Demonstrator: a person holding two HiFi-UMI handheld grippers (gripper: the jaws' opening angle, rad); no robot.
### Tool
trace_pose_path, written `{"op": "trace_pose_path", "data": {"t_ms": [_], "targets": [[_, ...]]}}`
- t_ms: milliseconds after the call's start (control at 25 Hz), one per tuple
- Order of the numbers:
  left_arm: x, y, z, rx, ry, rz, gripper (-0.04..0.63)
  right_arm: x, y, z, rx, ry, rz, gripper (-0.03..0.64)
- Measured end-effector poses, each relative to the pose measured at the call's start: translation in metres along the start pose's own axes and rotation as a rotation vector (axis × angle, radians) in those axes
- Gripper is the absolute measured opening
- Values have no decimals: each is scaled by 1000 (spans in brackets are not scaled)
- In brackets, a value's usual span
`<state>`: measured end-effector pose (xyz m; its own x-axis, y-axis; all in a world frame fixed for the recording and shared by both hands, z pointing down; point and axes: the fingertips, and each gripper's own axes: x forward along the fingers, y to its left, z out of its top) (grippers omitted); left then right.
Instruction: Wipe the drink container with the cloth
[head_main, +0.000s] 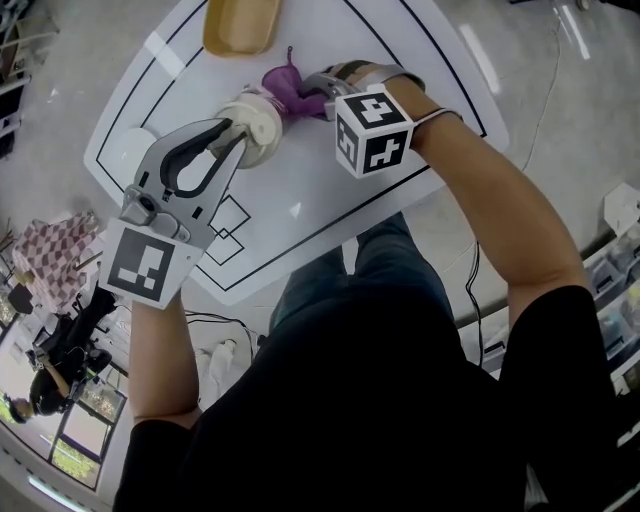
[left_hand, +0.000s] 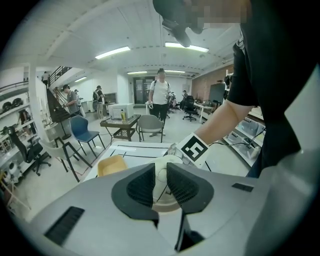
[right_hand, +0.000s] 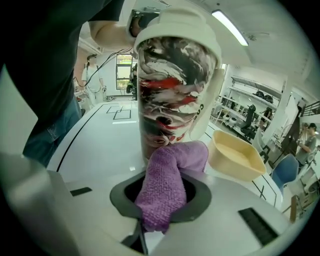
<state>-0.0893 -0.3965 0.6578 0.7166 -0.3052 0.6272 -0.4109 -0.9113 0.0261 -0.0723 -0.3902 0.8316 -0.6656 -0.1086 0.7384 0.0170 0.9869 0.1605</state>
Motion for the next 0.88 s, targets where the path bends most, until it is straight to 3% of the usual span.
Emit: {"op": "trace_pose_path", "data": {"t_ms": [160,480,600,640,880], "targets": [[0,-1,0,30,11,3,89,0,0,0,15,2,15,80],[-2,-1,6,9,41,-7,94,-15,0,5,64,27,3,80],[-5,10,10,4,21,40,166,-31,-1,13,82,17,0,80],[-7,13,11,-7,11,50,219,-38,-2,16,86,13,-4,80],[-29,16,23,-88,-53,97,229,-87,-3,38,123,-6,-49,80]]}}
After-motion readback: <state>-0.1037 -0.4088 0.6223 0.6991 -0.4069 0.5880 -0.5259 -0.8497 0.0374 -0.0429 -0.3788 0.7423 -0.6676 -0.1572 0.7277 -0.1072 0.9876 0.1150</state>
